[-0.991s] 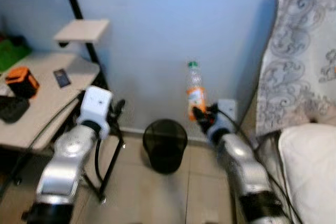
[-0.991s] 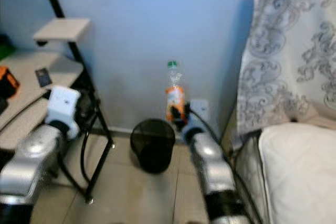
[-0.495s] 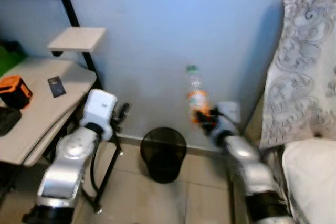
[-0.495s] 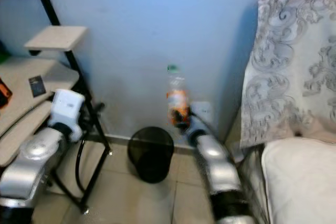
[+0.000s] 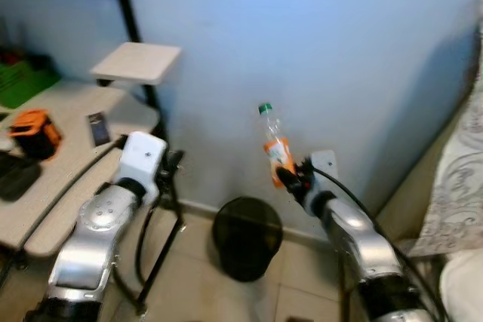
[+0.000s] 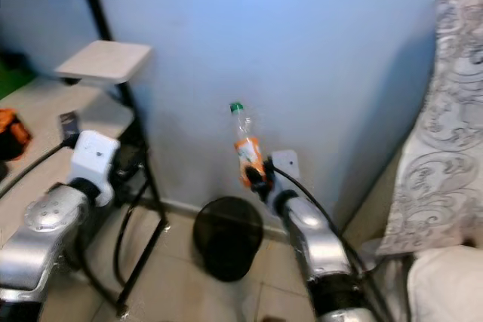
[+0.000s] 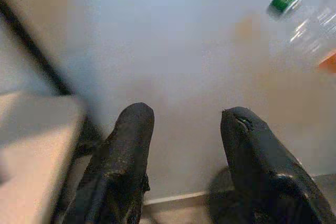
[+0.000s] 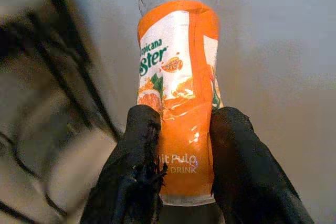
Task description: Clean up the room
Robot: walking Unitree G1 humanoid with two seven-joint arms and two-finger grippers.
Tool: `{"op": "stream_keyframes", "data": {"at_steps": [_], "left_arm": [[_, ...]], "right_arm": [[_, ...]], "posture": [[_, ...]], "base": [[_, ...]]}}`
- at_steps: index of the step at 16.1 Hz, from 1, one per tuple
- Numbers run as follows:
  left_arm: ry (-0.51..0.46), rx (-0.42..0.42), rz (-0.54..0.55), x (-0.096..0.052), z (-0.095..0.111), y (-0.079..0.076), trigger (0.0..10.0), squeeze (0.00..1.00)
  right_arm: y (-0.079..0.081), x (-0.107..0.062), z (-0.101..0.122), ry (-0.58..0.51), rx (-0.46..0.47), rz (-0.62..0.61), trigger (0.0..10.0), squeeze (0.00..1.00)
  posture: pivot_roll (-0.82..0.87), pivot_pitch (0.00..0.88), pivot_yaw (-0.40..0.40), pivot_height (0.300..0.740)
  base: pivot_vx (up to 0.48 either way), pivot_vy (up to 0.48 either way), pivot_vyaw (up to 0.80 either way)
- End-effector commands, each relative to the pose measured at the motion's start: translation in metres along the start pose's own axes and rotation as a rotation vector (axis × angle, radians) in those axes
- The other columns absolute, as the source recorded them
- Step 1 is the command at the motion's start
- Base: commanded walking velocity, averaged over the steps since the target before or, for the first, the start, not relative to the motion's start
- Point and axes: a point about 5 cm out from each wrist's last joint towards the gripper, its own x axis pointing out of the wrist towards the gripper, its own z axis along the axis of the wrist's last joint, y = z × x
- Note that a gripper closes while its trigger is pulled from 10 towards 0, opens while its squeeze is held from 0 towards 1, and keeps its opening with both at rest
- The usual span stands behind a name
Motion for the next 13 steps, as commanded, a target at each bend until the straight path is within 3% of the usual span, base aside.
{"op": "stream_keyframes", "data": {"at_steps": [1, 4, 7, 10, 13], "left_arm": [[-0.002, 0.022, 0.011, -0.003, 0.001, 0.006, 10.0, 0.0], [0.017, 0.05, -0.084, -0.008, -0.002, -0.001, 10.0, 0.0], [0.046, 0.114, -0.29, -0.015, -0.01, -0.01, 10.0, 0.0], [0.089, 0.193, -0.478, -0.022, -0.017, -0.01, 10.0, 0.0], [0.155, 0.24, -0.576, -0.026, -0.024, -0.007, 10.0, 0.0]], "right_arm": [[0.008, 0.005, 0.006, -0.008, -0.035, 0.046, 10.0, 0.0], [0.004, 0.013, 0.0, 0.07, -0.163, 0.1, 10.0, 0.0], [0.003, 0.02, -0.008, 0.148, -0.28, 0.149, 10.0, 0.0], [0.003, 0.032, -0.012, 0.224, -0.352, 0.1, 10.0, 0.0], [0.004, 0.038, -0.014, 0.264, -0.374, 0.027, 10.0, 0.0]], "posture": [[0.04, 0.0, -0.012, 0.74], [0.05, 0.0, -0.027, 0.74], [0.06, 0.0, -0.034, 0.74], [0.06, 0.0, -0.041, 0.74], [0.06, 0.0, -0.043, 0.74]], "base": [[0.337, 0.0, 0.0], [0.309, 0.0, 0.0], [0.0, 0.0, 0.0], [0.0, 0.0, 0.0], [0.0, 0.0, 0.0]]}}
